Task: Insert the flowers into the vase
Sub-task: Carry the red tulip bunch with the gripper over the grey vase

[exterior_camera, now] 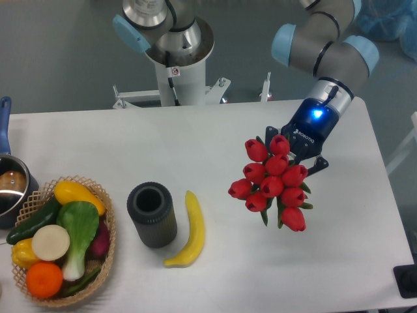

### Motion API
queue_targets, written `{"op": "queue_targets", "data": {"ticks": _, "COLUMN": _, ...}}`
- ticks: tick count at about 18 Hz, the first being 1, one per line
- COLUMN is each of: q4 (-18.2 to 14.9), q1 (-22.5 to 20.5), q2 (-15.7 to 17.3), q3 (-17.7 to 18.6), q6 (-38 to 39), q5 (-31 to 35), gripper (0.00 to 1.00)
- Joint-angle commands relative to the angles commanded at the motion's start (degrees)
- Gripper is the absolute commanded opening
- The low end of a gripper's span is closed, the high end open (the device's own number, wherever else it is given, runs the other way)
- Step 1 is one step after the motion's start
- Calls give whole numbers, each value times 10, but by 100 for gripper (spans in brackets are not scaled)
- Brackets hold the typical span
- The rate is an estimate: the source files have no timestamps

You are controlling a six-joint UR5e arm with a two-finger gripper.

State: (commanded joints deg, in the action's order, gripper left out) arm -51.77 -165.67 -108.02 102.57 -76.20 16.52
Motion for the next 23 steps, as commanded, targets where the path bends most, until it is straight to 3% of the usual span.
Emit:
{"op": "queue_targets", "data": {"ticks": 7, "q4": 1, "q1": -1, "q2": 1, "q3": 5, "q6": -1, "q5": -1, "gripper": 29}}
{"op": "queue_targets", "data": {"ticks": 14, "q4": 1, "q1": 6, "q2": 0, "q3": 7, "q6": 2, "q5": -68, "gripper": 30}}
{"op": "queue_targets", "data": {"ticks": 20, "q4": 9, "q1": 49, "q2": -5, "q3": 3, "q6": -5, "q5": -162, "gripper": 30}}
{"op": "queue_targets", "data": {"ticks": 23, "q4": 10, "q1": 71, "q2": -10, "q3": -1, "q6": -11, "q5": -173, "gripper": 30}}
